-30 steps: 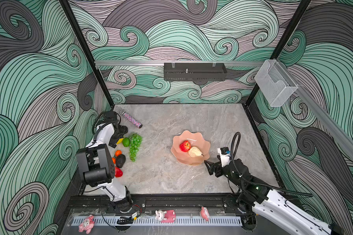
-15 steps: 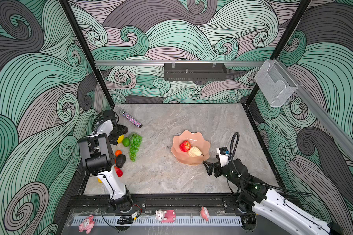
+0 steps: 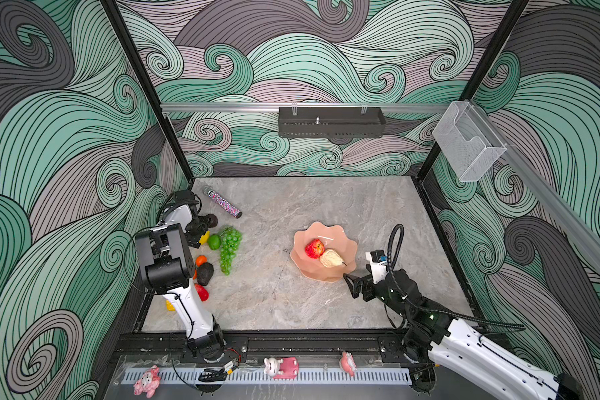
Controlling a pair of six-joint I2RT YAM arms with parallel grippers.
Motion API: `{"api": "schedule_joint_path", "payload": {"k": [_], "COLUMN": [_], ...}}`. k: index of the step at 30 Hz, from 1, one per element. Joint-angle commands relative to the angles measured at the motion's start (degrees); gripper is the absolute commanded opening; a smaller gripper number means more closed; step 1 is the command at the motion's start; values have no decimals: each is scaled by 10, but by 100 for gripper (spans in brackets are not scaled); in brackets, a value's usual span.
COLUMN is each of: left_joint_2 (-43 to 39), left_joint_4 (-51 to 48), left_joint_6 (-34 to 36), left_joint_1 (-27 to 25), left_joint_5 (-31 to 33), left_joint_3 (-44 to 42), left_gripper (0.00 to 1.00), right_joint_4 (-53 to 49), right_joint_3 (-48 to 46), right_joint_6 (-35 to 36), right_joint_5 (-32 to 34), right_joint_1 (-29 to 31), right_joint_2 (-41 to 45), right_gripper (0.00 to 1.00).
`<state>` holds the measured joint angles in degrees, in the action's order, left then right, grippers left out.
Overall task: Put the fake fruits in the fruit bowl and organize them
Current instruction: 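Lower the left gripper onto the yellow lemon and grasp it, then lift the yellow lemon with the left gripper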
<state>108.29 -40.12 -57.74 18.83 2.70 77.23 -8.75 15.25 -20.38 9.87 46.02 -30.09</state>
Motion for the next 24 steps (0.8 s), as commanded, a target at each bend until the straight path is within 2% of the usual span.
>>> {"api": "schedule_joint_path", "payload": {"k": [1,7,10,16,24], "left_joint_2": [13,23,30,40,47], "left_joint_4": [-11,-22,-22,-14,-27], "left_joint_6": [11,28,38,47,58], "left_joint_1": [10,16,17,20,20], "left_joint_5": [11,14,14,10,11], "left_joint_3": [14,22,26,35,52], "left_gripper": [79,87,87,75,70], "right_joint_4": [16,19,21,22,24], "right_joint_3": [-6,-6,-5,-6,-6], "right_joint_6": [1,1,2,3,3], "right_joint_5": [-5,-6,-6,-8,-8], "right_joint_1": [0,0,0,0,0], "right_joint_2": [-3,-8,-10,-13,-16], "right_gripper": [100,100,100,100,100]}}
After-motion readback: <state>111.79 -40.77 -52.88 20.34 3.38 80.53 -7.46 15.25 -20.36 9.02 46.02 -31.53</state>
